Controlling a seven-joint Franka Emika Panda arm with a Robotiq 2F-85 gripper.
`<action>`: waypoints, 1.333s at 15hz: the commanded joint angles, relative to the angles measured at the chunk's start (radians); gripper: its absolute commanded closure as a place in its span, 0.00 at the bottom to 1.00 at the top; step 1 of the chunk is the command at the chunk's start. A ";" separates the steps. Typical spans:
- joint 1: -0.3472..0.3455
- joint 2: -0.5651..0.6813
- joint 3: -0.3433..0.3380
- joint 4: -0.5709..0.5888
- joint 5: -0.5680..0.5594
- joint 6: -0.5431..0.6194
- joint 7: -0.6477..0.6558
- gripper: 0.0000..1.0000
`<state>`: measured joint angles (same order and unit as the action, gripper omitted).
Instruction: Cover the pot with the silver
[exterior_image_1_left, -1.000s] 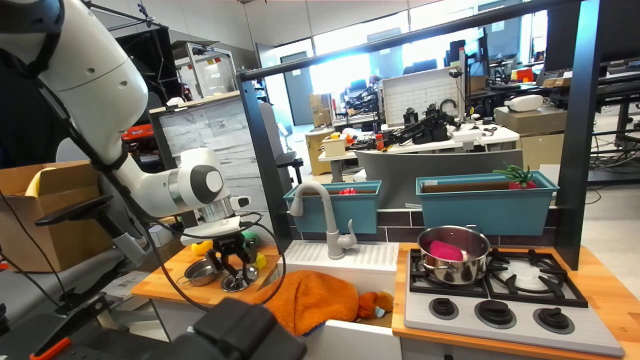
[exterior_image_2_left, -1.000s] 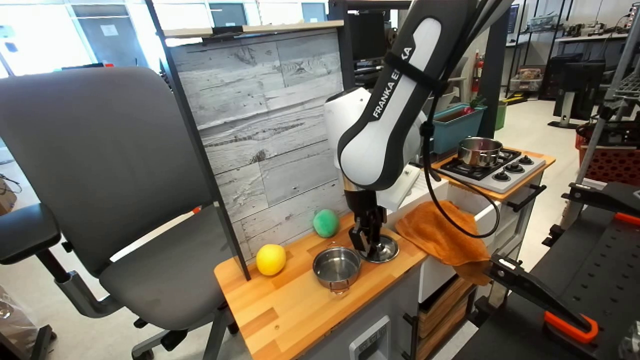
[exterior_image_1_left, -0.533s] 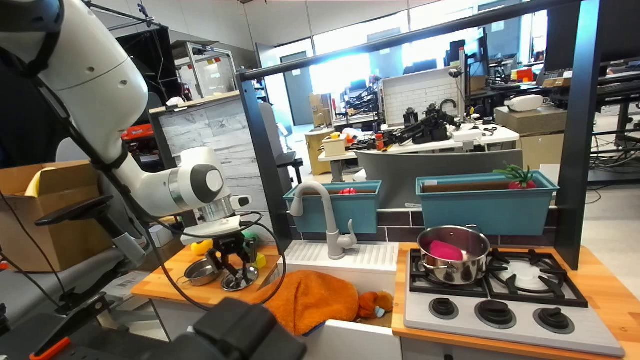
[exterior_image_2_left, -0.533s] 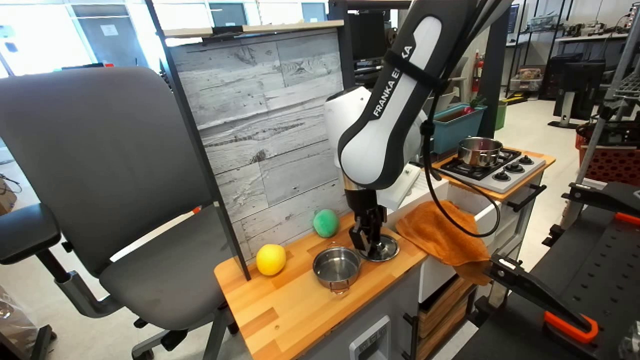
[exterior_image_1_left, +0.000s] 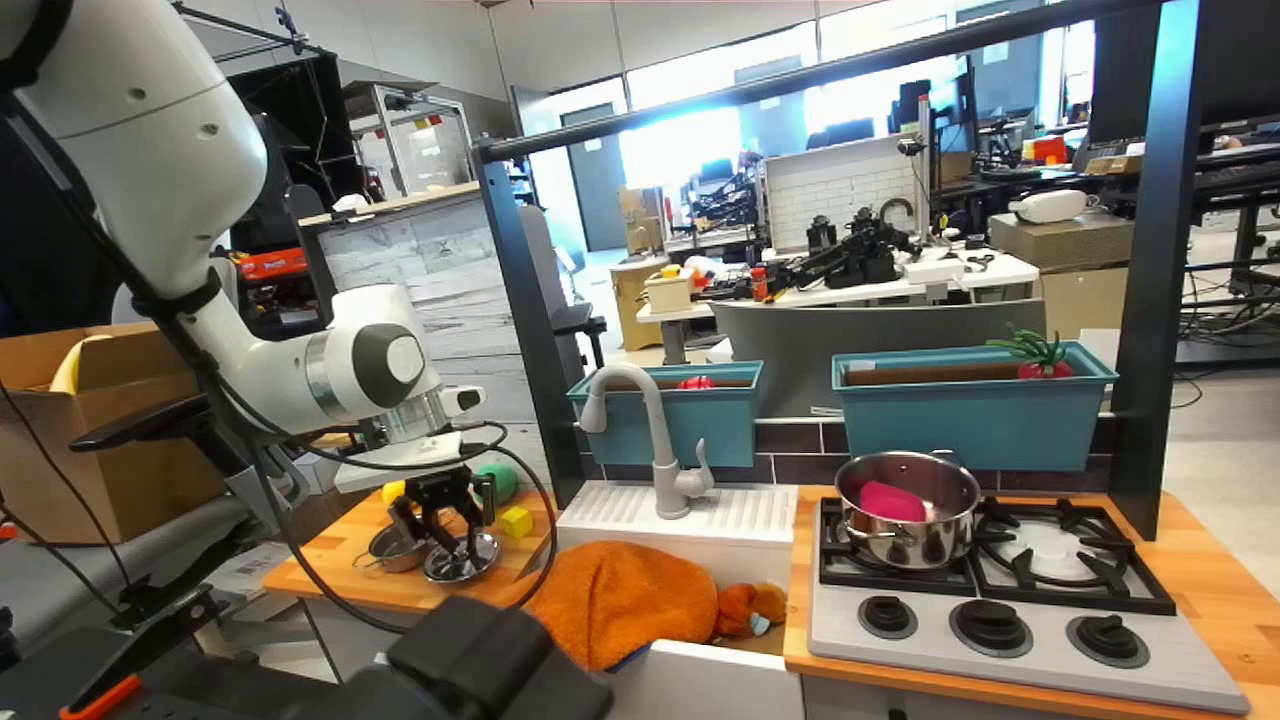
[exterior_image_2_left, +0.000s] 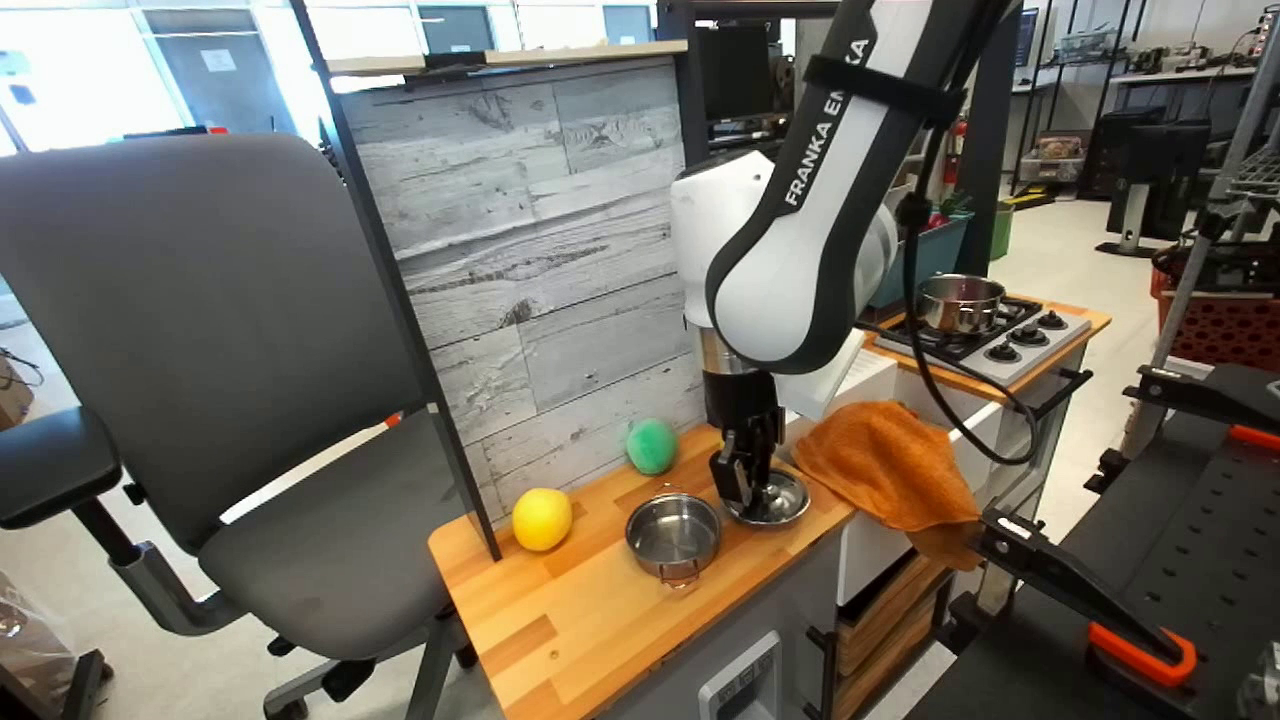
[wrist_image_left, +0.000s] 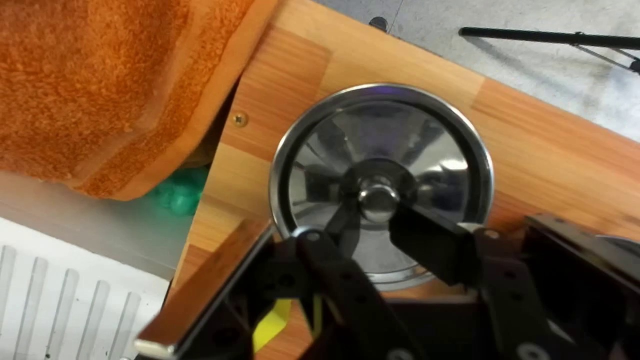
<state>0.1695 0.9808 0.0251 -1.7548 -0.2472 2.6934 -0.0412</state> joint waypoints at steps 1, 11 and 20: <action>0.003 -0.073 -0.014 -0.122 -0.008 0.109 -0.017 0.94; 0.061 -0.220 -0.032 -0.154 0.012 -0.006 0.026 0.94; 0.135 -0.142 0.033 0.001 0.013 -0.232 0.061 0.94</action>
<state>0.2934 0.7878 0.0440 -1.8332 -0.2470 2.5275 0.0171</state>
